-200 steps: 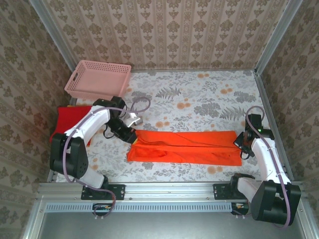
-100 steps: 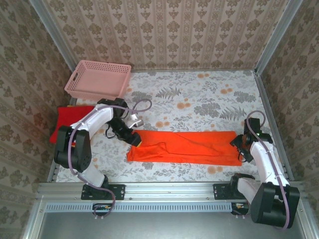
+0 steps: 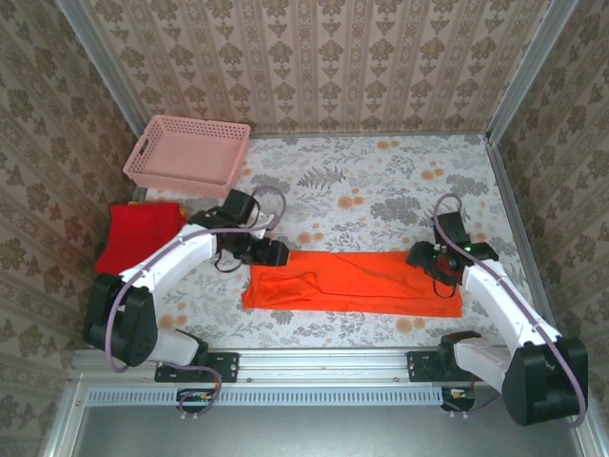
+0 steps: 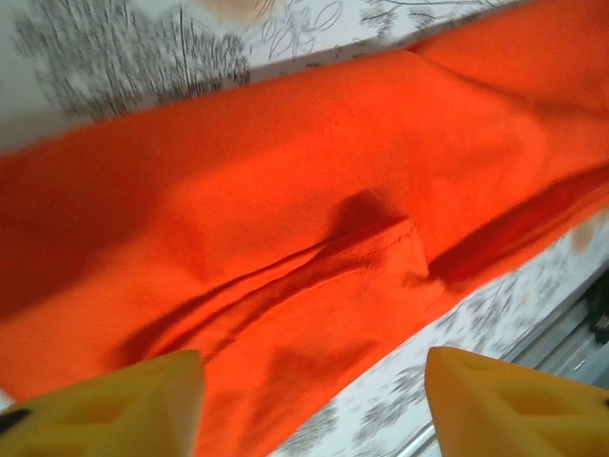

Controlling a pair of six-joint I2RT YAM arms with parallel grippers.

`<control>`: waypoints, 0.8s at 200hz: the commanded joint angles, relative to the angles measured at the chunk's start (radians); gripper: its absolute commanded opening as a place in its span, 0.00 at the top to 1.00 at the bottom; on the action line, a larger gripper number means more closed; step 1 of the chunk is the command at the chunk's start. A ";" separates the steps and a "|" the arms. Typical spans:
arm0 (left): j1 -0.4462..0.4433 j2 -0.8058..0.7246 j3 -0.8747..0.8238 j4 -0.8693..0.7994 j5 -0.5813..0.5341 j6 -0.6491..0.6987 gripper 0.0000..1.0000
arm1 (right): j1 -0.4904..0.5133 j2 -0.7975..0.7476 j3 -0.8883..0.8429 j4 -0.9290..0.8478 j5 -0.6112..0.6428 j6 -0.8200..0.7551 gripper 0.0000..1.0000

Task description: Fold and stack the t-shirts

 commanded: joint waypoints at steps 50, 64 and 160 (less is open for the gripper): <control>-0.084 0.112 -0.133 0.314 -0.084 -0.315 0.76 | 0.141 0.219 -0.017 0.207 -0.076 0.137 0.46; -0.072 0.167 -0.105 0.303 -0.095 -0.272 0.77 | 0.142 0.251 -0.011 0.207 -0.063 0.132 0.47; 0.056 0.657 0.432 0.085 -0.155 0.073 0.81 | 0.116 0.309 -0.015 0.164 -0.003 0.071 0.49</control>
